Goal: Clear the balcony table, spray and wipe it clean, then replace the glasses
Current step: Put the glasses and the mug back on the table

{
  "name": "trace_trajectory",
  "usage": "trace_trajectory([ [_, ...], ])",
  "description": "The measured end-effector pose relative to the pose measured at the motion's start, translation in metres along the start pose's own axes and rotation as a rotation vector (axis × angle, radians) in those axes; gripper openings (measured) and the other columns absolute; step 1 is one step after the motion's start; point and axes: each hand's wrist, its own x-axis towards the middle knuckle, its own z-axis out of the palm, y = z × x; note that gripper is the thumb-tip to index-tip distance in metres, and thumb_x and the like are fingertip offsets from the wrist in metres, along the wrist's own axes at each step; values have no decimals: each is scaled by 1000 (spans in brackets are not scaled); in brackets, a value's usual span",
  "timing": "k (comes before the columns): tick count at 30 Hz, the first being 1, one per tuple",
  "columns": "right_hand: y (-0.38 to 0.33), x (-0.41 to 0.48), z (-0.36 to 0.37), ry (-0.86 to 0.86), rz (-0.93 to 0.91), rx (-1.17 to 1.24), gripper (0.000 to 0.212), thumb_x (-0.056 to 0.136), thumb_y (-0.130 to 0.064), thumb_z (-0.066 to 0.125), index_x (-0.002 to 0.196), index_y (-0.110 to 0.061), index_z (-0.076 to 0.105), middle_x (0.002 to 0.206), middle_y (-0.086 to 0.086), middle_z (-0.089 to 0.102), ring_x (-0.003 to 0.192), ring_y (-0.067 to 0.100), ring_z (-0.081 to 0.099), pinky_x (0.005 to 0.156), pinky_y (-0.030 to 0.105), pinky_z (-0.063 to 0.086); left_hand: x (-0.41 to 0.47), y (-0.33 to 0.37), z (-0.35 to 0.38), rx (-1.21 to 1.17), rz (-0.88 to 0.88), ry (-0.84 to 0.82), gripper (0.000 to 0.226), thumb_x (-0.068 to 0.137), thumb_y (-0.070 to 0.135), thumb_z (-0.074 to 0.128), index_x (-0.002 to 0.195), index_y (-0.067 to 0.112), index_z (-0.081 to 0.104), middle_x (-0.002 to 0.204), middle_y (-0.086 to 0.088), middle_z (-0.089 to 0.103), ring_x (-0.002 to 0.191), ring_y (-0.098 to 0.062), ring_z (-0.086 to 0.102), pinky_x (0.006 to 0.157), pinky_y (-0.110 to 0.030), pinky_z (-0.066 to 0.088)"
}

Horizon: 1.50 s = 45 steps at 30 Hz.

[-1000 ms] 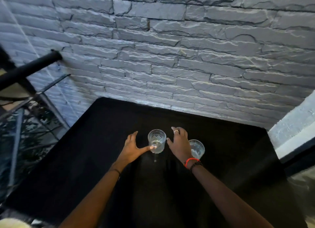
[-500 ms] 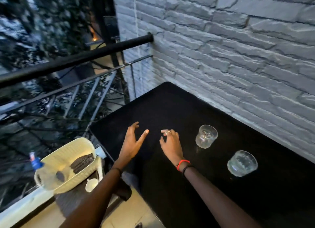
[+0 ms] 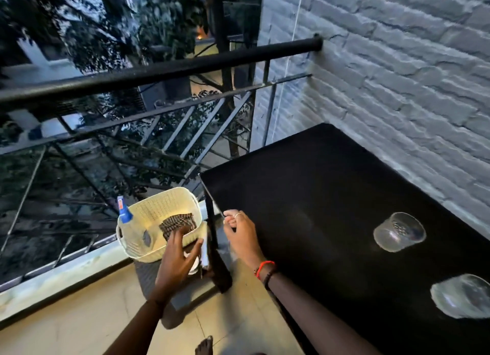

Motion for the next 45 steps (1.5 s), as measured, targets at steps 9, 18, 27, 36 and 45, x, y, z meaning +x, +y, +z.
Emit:
trace_trajectory([
  [9,25,18,112,-2,216,12,22,92,-26,53,108,-13,61,99,3,69,92,12,64,80,25,53,-5,-141,35,161,-331,-304,84,76,45,73,137,-2,38,132,-21,48,123,-37,48,100,-40,40],
  [18,101,58,181,-187,528,-251,64,85,-37,61,133,-2,40,135,15,47,129,26,40,107,30,33,22,-214,100,186,-282,-445,91,51,57,63,110,-11,59,88,-26,62,72,-45,65,55,-43,54],
  [27,129,71,222,-302,631,-333,57,79,-45,62,124,-13,47,122,11,60,111,30,57,88,35,49,38,-230,126,370,-233,-434,85,56,84,48,108,18,63,93,1,71,81,-8,71,75,-11,46],
  [36,124,76,218,-276,677,-368,32,78,-24,59,107,-11,56,114,11,64,104,30,61,83,36,53,31,-250,140,-20,-417,-515,94,59,35,88,133,1,42,105,-15,68,89,-28,67,74,-24,49],
  [45,81,50,180,-235,653,-383,37,84,-29,59,116,-11,51,120,10,58,107,26,59,86,32,50,31,-198,88,125,-334,-507,89,66,20,78,140,3,31,107,-21,66,93,-38,64,72,-30,46],
])
